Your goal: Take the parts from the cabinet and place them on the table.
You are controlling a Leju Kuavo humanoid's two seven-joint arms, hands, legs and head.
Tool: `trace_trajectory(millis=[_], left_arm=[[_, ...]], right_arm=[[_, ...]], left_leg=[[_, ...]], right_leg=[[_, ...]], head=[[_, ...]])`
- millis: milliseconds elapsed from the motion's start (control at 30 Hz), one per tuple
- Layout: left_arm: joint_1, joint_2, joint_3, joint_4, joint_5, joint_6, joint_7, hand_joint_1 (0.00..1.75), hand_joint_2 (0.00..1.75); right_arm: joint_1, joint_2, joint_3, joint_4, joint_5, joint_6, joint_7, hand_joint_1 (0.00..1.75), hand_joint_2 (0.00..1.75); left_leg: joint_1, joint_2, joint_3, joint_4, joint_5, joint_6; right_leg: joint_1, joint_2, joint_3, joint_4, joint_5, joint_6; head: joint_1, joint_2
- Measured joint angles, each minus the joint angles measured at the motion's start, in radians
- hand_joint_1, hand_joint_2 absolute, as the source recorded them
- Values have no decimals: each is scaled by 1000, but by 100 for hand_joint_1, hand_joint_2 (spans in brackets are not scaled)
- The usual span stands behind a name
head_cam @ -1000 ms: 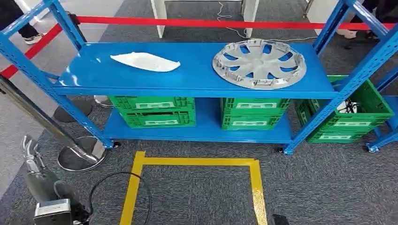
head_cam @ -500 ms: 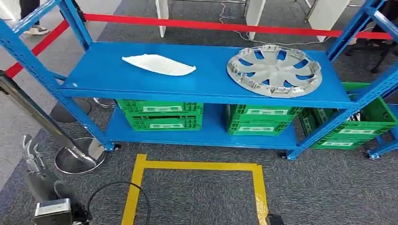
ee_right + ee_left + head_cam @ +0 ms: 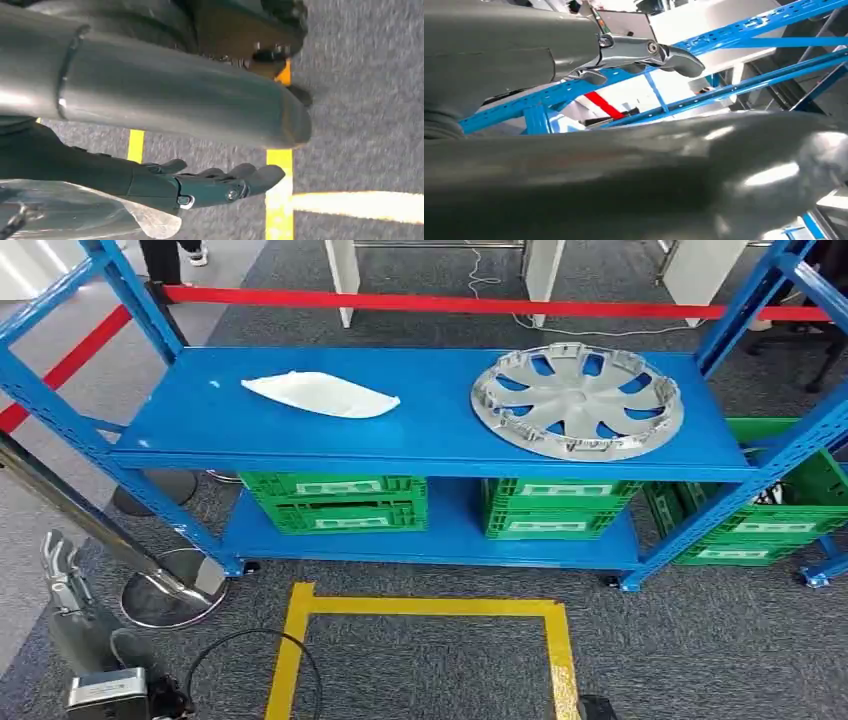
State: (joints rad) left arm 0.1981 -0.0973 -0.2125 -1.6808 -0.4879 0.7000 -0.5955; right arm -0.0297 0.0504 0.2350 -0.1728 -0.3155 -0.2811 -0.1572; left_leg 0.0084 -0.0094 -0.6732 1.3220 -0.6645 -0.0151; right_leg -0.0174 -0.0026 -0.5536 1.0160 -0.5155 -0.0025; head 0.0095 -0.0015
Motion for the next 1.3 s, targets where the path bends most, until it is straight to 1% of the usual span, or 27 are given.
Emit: trace_trajectory(millis=[33,67,133,167,200,233,300,367,400,467,500,533,567,633,667,700,733,833,867,933,1000,1033,1067,1100,1200,1233,1300], left_arm=[[1,0,0,0,0,0,0,0,0],[2,1,0,0,0,0,0,0,0],[2,1,0,0,0,0,0,0,0],[2,1,0,0,0,0,0,0,0],[2,1,0,0,2,0,3,0,0],[0,1,-1,-2,2,1,3,0,0],[3,1,0,-3,1,2,3,0,0],[3,0,-2,-4,-1,2,3,0,0],[2,-1,-3,-5,-1,2,3,0,0],[3,-1,-3,-5,-3,1,3,0,0],[4,-1,-3,-5,-3,0,3,0,0],[4,-1,-3,-5,-3,0,3,0,0],[4,-1,-3,-5,-3,0,3,0,0],[4,-1,-3,-5,-4,0,3,0,0],[4,-2,-3,-5,-4,0,3,0,0],[5,-2,-3,-5,-4,0,3,0,0],[5,-1,-3,-6,-5,0,3,0,0],[5,-1,-2,-6,-5,-1,4,0,0],[4,-1,-2,-8,-5,-1,4,0,0],[3,-1,-2,-8,-5,0,4,0,0],[6,0,-2,-8,-4,0,4,0,0],[6,1,-2,-8,-4,0,4,0,0],[6,1,-2,-8,-4,0,4,0,0],[6,1,-2,-8,-4,0,4,0,0],[5,1,-2,-8,-4,0,4,0,0],[4,1,-2,-8,-4,0,4,0,0],[4,1,-2,-8,-4,1,5,0,0]], right_arm=[[1,0,0,0,0,1,0,0,0],[3,0,0,0,0,1,0,0,0],[2,0,0,0,-2,1,0,0,0],[2,0,0,0,-7,1,0,0,0],[-2,0,0,1,-13,1,0,0,0],[-2,0,0,1,-15,1,0,0,0],[-3,0,0,1,-16,2,0,0,0],[-4,0,0,1,-16,2,-3,0,0],[-5,0,0,1,-16,1,-4,0,0],[-3,0,0,1,-16,1,-5,0,0],[-1,0,0,1,-14,2,-5,0,0],[2,0,0,1,-14,2,-5,0,0],[4,0,0,2,-13,2,-5,0,0],[4,0,0,2,-13,1,-5,0,0],[2,0,0,2,-13,1,-5,0,0],[-1,0,0,2,-14,1,-4,0,0],[-4,0,0,2,-14,1,-5,0,0],[-4,0,0,2,-13,2,-4,0,0],[-4,0,0,2,-13,2,-3,0,0],[-3,0,-1,3,-13,0,-2,0,0],[-6,1,-2,3,-13,5,-2,0,0],[-4,1,-2,3,-13,6,-2,0,0],[-3,1,-2,3,-13,8,-2,0,0],[-3,1,-2,3,-13,8,-2,0,0],[-2,2,-2,3,-11,10,0,0,0],[-3,2,-2,3,-10,14,3,0,0],[-2,2,-2,3,-9,19,9,0,0]], left_leg=[[2,0,-18,10,20,-3],[4,0,-13,-26,65,-4],[7,2,38,-183,183,-4],[6,4,63,-244,205,-2],[-2,4,71,-255,189,1],[-2,5,85,-272,172,16],[-7,3,82,-274,170,28],[2,7,96,-292,174,41],[2,10,100,-294,170,47],[-1,23,105,-294,162,58],[-3,28,108,-294,157,61],[-5,32,113,-294,153,61],[-5,37,122,-294,146,61],[-5,50,149,-294,128,58],[-5,59,164,-294,117,54],[-6,65,169,-299,112,48],[-15,72,172,-291,103,40],[-16,106,182,-302,99,32],[-15,109,186,-302,90,25],[-8,41,160,-236,52,13],[-3,22,69,-65,-17,6],[-2,21,30,-3,-30,4],[-2,21,9,15,-18,4],[-2,21,11,-11,22,6],[-3,15,87,-240,179,21],[-8,11,95,-261,164,24],[-11,10,97,-275,163,33]], right_leg=[[-1,0,10,0,-7,1],[-3,1,21,0,-14,3],[-8,4,47,0,-31,12],[-9,3,47,-1,-41,21],[-2,5,47,2,-49,30],[-4,4,44,1,-50,34],[-6,0,52,-14,-48,45],[-7,1,54,0,-62,53],[-5,1,30,43,-84,53],[-4,2,-70,211,-153,54],[-4,2,-118,280,-168,55],[-4,1,-145,305,-156,54],[-3,1,-147,282,-117,52],[-1,-8,-95,134,-4,43],[2,-34,-62,47,43,37],[14,-81,-53,42,21,32],[24,-103,-39,24,23,30],[24,-63,-47,27,18,16],[14,-50,-42,19,21,9],[10,-32,-37,17,20,-1],[8,-6,-34,17,17,-7],[9,6,-31,17,15,-9],[8,16,-27,17,13,-9],[8,25,-20,17,10,-8],[8,43,-1,16,-2,-3],[15,46,5,19,-8,5],[11,47,-2,13,-5,18]], head=[[0,0],[0,0],[0,0],[0,0],[-5,0],[-7,0],[2,0],[5,0],[7,0],[9,0],[8,0],[9,0],[9,0],[10,0],[10,0],[8,0],[10,0],[1,0],[0,0],[-4,0],[-3,0],[-4,0],[-3,0],[-3,0],[-4,0],[-3,0],[0,0]])
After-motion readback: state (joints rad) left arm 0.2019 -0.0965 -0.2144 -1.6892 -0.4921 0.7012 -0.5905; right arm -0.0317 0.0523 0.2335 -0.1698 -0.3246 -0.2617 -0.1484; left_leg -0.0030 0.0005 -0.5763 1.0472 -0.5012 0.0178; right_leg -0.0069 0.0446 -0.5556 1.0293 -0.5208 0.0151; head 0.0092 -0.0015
